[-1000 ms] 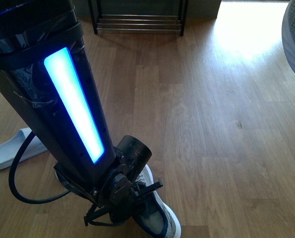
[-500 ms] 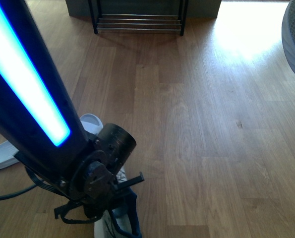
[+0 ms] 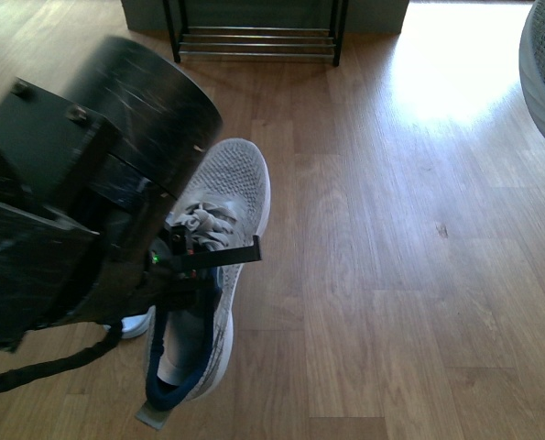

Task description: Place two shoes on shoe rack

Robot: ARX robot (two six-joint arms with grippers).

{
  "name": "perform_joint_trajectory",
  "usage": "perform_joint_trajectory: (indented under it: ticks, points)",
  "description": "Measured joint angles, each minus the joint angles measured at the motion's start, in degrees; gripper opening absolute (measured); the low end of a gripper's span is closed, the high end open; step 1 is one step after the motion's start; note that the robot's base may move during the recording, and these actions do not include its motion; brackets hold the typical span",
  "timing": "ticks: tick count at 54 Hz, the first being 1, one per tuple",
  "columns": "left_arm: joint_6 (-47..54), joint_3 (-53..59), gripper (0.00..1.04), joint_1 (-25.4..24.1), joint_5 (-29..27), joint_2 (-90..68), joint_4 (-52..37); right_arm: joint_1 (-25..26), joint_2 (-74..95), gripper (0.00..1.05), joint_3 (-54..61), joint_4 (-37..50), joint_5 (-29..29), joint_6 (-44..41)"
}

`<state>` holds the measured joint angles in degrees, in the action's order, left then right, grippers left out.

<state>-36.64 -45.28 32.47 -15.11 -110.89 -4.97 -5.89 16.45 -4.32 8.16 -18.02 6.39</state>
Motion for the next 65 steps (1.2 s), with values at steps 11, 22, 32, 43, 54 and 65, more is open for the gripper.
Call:
perform_joint_trajectory:
  ticks: [11,22,32,43,54,65]
  points:
    - [3.4,5.6,0.02,-1.2,-6.3,14.4,6.1,0.0,0.0,0.01,0.0,0.0,0.0,0.0]
    - [4.4,9.0,0.02,-0.2,-11.3,28.9,13.8,0.0,0.0,0.01,0.0,0.0,0.0,0.0]
    - [7.0,10.7,0.02,-0.3,-16.0,45.9,23.7,0.0,0.0,0.01,0.0,0.0,0.0,0.0]
    - [9.6,14.0,0.02,-2.5,-17.9,59.9,30.6,0.0,0.0,0.01,0.0,0.0,0.0,0.0]
    - [10.6,22.1,0.02,-0.3,-29.8,75.0,36.9,0.0,0.0,0.01,0.0,0.0,0.0,0.0]
    - [9.4,26.7,0.02,3.9,-37.6,78.0,34.9,0.0,0.0,0.01,0.0,0.0,0.0,0.0]
